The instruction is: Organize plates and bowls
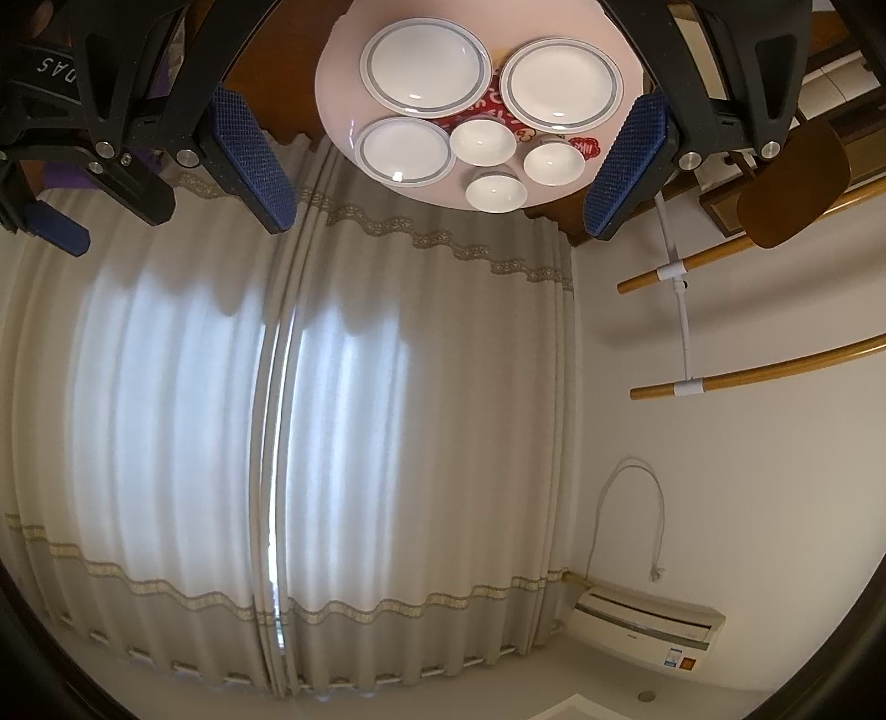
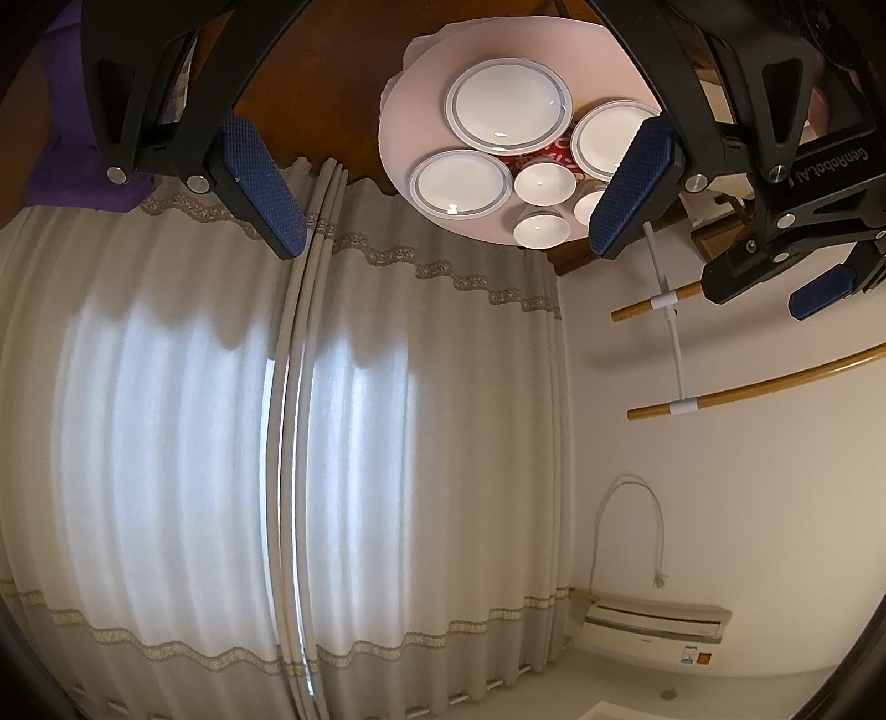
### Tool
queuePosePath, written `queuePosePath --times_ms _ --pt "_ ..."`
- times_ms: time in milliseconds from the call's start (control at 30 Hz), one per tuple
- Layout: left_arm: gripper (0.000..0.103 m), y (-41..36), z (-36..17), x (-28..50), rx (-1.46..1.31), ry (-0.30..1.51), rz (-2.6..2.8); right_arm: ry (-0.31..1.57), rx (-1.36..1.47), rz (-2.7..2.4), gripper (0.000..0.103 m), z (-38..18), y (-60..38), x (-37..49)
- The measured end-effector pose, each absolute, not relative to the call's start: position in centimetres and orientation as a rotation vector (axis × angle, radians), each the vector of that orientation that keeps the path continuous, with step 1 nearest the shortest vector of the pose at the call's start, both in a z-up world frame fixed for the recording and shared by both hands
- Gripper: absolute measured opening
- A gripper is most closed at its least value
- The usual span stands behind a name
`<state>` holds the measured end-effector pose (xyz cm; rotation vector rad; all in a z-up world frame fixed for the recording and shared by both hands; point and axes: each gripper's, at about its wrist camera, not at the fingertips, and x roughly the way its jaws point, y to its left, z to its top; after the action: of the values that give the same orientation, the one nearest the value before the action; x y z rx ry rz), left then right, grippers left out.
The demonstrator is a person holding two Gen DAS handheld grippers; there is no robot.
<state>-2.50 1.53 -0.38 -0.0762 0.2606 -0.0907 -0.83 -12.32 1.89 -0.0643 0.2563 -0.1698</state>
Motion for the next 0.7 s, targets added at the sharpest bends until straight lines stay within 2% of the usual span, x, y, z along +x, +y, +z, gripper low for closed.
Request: queuePosePath --times_ms 700 --pt "0.102 1.79 -0.63 -2.32 -0.075 0.266 -0.092 0.265 -0.066 -0.185 0.103 2.06 -11.97 -0.76"
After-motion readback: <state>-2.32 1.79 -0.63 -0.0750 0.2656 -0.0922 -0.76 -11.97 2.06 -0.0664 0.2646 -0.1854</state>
